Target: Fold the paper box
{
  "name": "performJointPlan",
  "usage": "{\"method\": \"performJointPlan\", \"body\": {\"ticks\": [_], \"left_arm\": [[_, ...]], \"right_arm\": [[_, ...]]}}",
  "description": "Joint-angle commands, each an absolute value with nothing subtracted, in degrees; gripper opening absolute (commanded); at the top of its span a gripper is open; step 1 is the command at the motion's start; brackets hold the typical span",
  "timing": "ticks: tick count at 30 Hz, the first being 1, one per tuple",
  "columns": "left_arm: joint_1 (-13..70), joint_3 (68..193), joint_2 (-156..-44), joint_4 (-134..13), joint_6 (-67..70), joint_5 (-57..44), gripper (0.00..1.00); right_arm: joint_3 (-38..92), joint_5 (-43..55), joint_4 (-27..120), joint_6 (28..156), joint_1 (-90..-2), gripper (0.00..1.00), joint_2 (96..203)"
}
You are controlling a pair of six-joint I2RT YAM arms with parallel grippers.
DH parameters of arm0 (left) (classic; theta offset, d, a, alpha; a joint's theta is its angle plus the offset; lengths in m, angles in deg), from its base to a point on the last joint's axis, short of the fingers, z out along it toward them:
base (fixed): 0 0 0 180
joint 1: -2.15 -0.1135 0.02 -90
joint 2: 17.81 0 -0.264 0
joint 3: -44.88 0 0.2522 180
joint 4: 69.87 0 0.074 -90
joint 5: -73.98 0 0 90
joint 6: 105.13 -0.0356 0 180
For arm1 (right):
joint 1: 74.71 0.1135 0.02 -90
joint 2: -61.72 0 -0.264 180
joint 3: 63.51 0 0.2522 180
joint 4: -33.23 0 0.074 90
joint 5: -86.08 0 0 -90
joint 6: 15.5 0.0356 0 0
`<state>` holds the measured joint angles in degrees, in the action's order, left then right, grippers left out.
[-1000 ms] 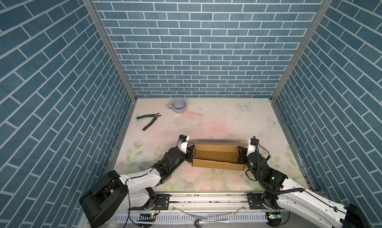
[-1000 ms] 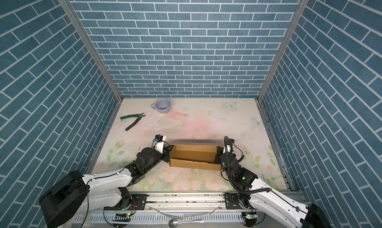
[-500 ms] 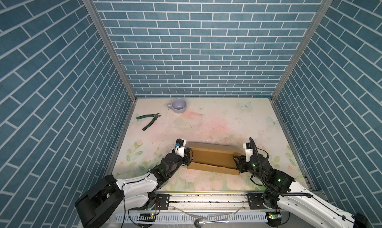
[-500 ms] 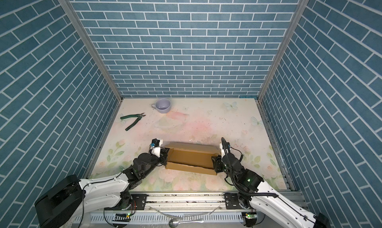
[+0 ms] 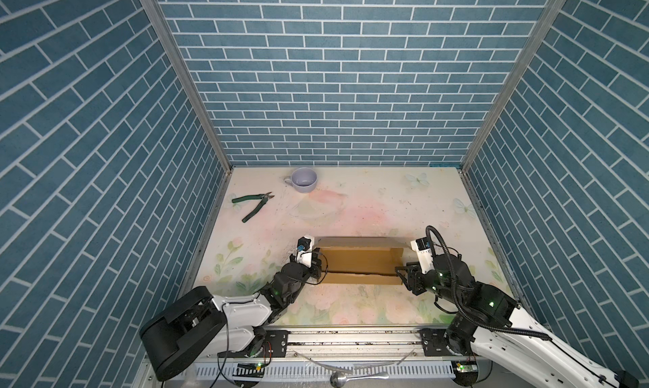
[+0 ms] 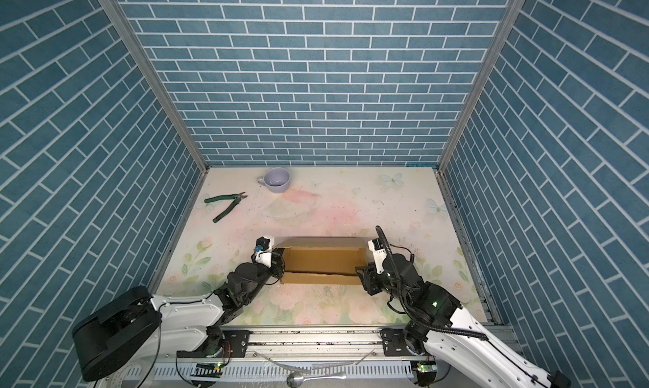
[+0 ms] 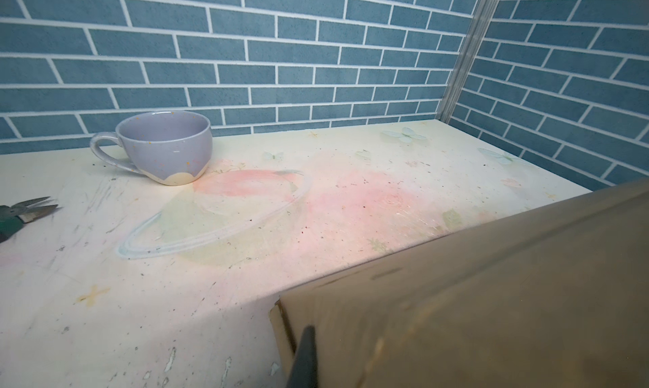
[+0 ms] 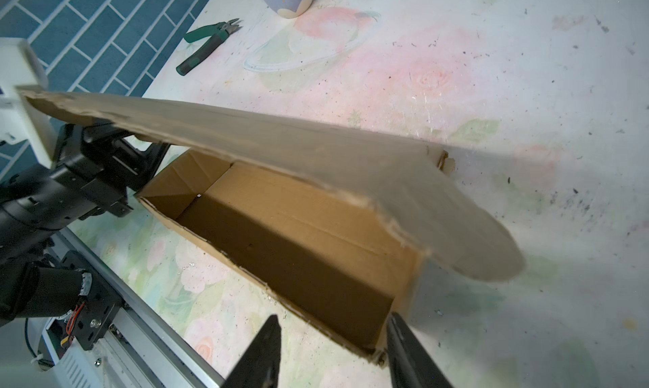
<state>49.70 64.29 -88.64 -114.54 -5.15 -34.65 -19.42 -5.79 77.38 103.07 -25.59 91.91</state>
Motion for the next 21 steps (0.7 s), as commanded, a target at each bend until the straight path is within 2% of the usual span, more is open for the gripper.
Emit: {"method": "performJointPlan", "body": {"ticks": [1,9,15,21], "left_arm": [[49.79,63.96,-93.51,-117.48,-9.28,-37.36,0.03],[49.79,66.08,-103.49,-126.43,-14.47,-36.60,0.04],[49.79,65.77,-108.64,-134.61,-18.27,-35.46,0.06],[49.79,66.12,-111.31,-136.61,-18.77,-34.37,0.06]], "right_arm": [[-13.86,-6.76,81.89,97.88,-25.43,0.50,91.40],[-4.69,-5.91,82.39,94.10,-28.25,0.50,100.56],[-0.67,-1.22,76.85,97.33,-34.36,0.42,111.41],[5.59,-0.56,71.27,100.02,-34.81,0.36,118.78]]}}
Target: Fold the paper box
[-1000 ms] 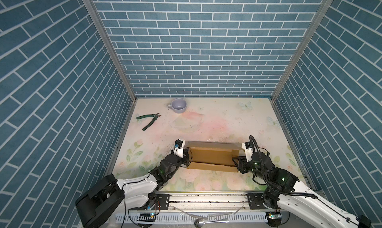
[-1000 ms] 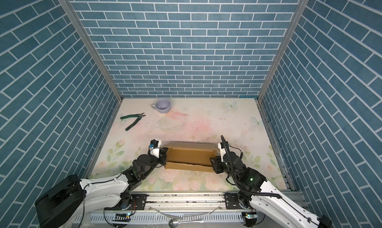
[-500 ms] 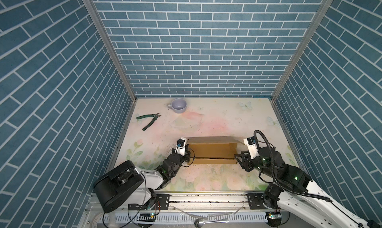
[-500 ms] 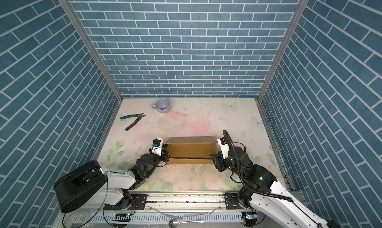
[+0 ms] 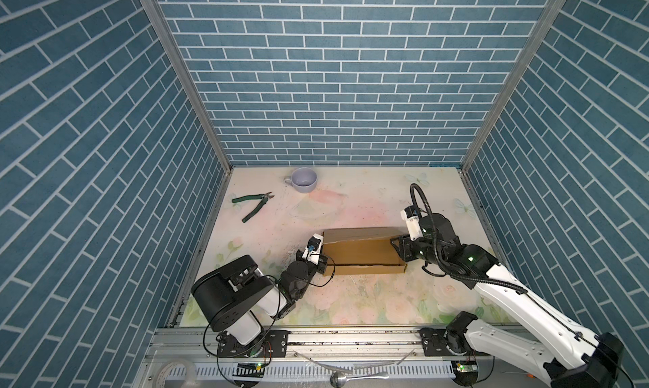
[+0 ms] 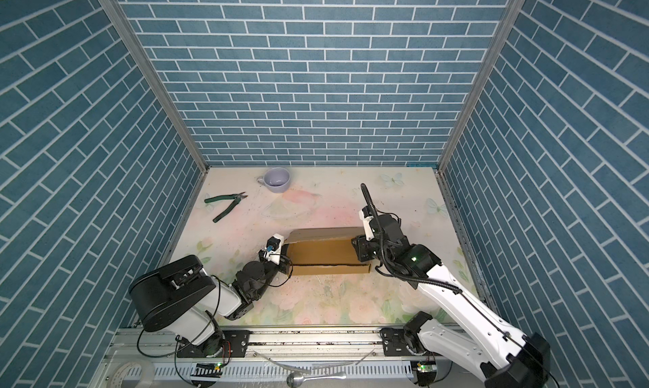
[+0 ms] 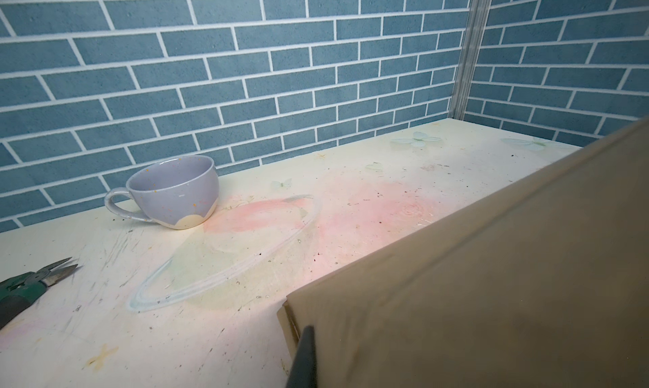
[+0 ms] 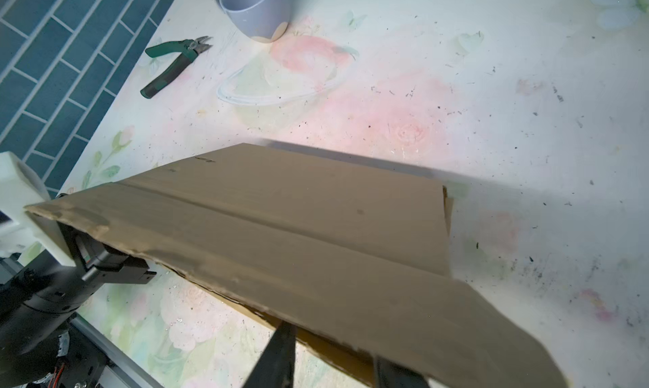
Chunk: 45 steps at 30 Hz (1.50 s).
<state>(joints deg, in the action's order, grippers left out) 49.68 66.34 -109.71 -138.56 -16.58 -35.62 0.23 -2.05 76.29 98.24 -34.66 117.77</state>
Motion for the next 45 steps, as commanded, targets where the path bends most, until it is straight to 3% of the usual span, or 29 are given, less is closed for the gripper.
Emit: {"method": "performJointPlan", "body": {"ticks": [1,12,24,27,36,45], "left_arm": [[49.79,66.18,-111.54,-136.64,-19.02,-34.47,0.06],[49.79,66.68,-113.11,-136.61,-20.01,-34.59,0.07],[49.79,66.04,-106.22,-130.53,-18.37,-34.76,0.36],[49.79,65.63,-100.56,-124.81,-17.60,-33.77,0.46],[49.79,68.64,-72.60,-89.03,-14.93,-32.43,0.66],[49.79,71.44,-61.42,-74.12,-10.13,-26.10,0.67]], "right_arm": [[6.77,-0.33,71.35,100.22,-34.83,0.36,119.70],[15.32,-0.98,74.96,97.70,-34.89,0.35,126.16],[5.03,3.21,64.08,106.13,-33.16,0.32,133.57],[2.81,2.48,62.52,106.58,-33.05,0.32,134.13],[-0.68,2.43,59.05,106.87,-33.22,0.31,137.24],[-1.75,2.69,57.55,106.62,-33.67,0.30,139.36]]}}
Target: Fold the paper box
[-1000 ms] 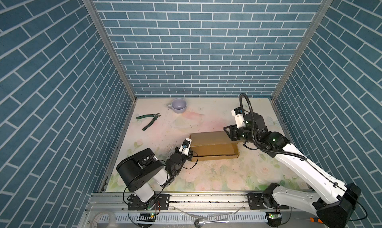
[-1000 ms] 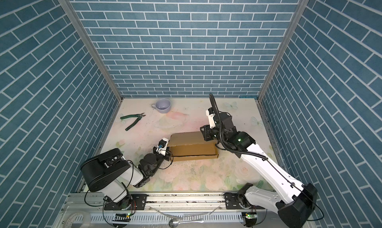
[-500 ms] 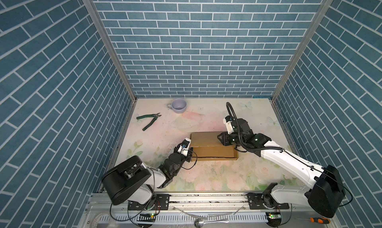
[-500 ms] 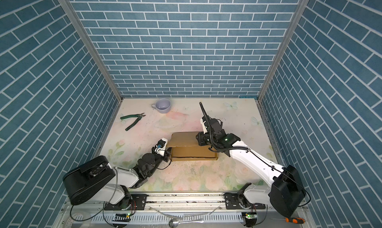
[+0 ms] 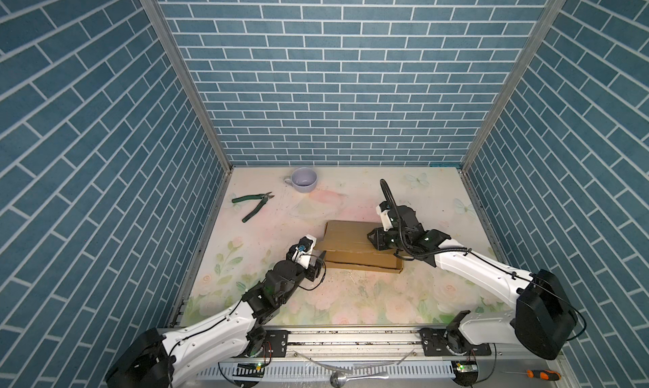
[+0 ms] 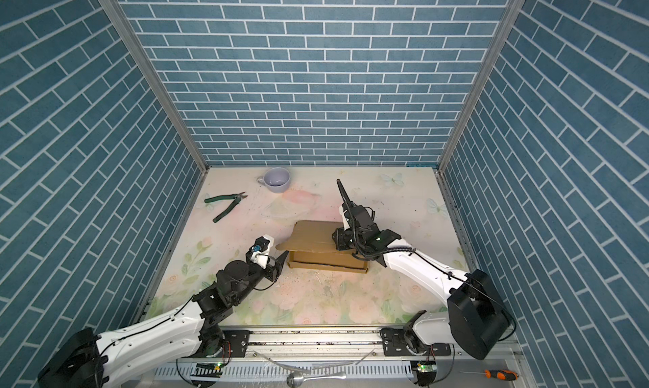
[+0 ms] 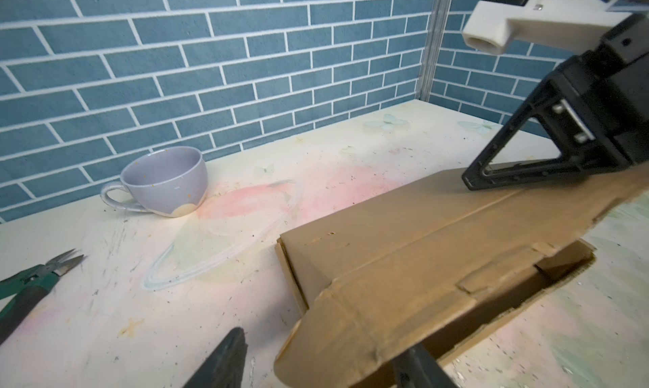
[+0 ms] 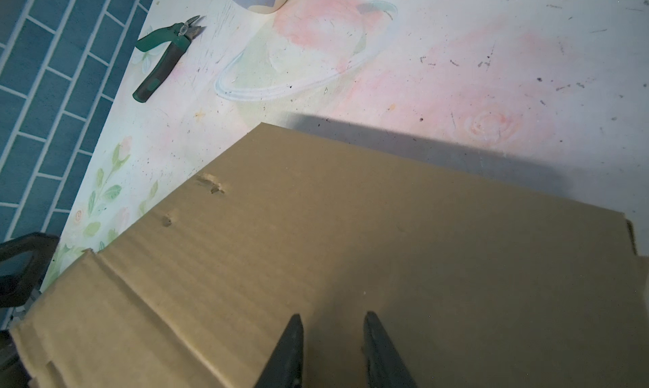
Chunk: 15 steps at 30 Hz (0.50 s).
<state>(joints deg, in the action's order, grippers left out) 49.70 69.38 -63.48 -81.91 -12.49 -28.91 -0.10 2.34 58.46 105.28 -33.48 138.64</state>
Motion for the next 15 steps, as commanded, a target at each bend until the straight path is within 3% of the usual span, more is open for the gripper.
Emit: {"method": "performJointPlan", "body": {"ticks": [1,10,15], "left_arm": [[49.79,71.76,-60.18,-72.72,-9.84,-25.18,0.67],[49.79,78.03,-54.65,-60.79,-7.13,-22.69,0.67],[49.79,81.12,-61.93,-63.32,-7.16,-22.88,0.67]], "right_arm": [[-2.06,2.67,57.45,106.58,-33.75,0.31,139.50],[-4.67,2.33,54.78,107.25,-33.93,0.30,141.29],[-8.87,-0.84,51.30,107.94,-32.94,0.29,143.27]]}}
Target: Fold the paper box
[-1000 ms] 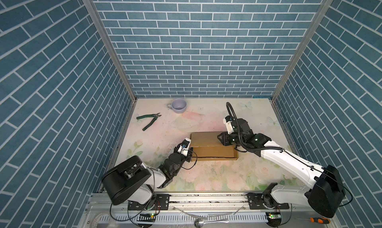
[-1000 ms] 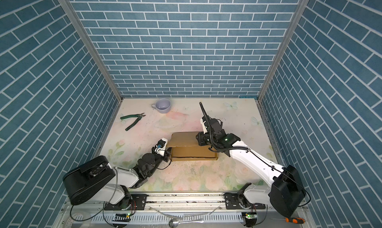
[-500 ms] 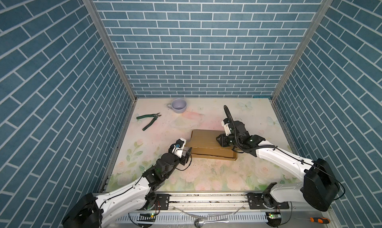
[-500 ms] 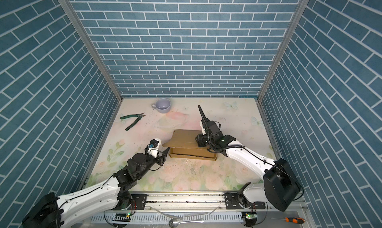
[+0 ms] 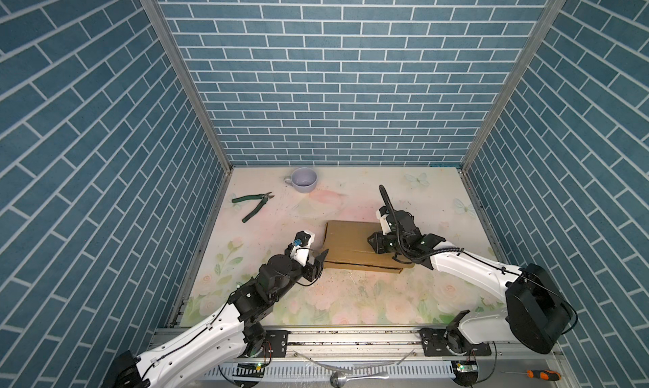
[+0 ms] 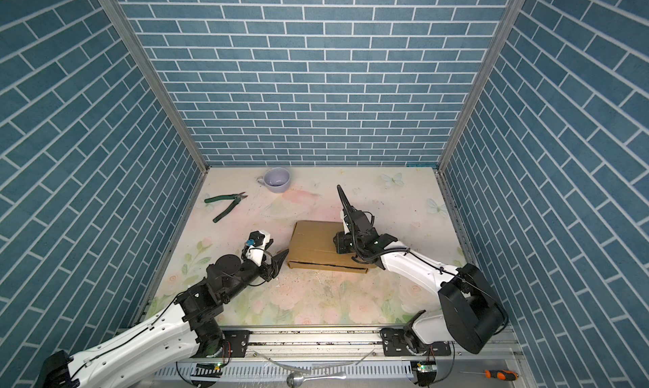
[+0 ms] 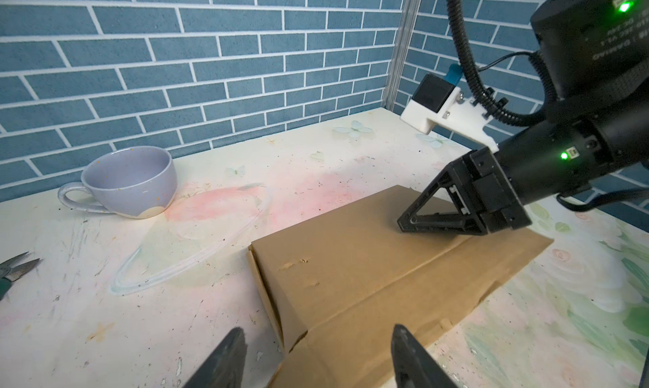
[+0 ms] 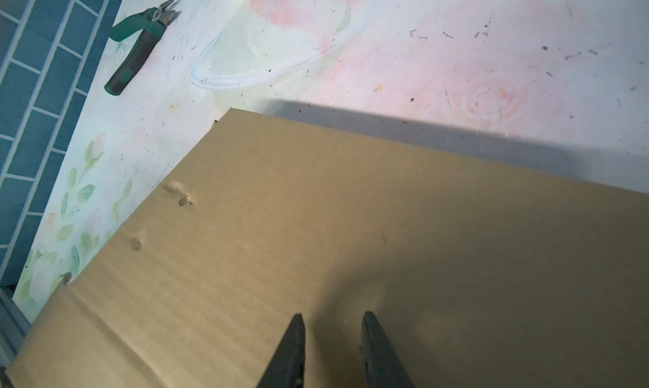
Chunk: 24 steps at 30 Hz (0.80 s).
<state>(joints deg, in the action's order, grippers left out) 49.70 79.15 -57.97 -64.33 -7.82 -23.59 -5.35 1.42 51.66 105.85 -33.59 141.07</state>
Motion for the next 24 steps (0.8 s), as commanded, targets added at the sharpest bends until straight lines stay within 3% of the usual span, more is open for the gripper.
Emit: {"method": "performJointPlan", "body": {"ticks": [1,7,10,17,24], "left_arm": [[49.79,82.38,-65.41,-64.57,-7.35,-22.60,0.67],[47.91,93.97,-85.24,-63.19,-6.54,-16.27,0.57],[44.59,95.77,-89.18,-62.48,-5.03,-11.58,0.53],[40.89,101.75,-87.27,-51.30,-2.60,-9.19,0.60],[32.54,108.36,-85.84,-34.66,6.66,-0.20,0.63]], "right_arm": [[-9.58,-1.51,50.95,107.75,-32.67,0.29,143.97],[-9.97,-2.15,53.06,106.56,-32.27,0.28,143.37],[-8.27,-1.72,56.00,105.90,-32.35,0.29,140.12],[-4.21,-0.35,61.48,105.92,-32.67,0.31,136.24],[-0.39,0.36,75.46,108.79,-38.50,0.41,130.17]]}}
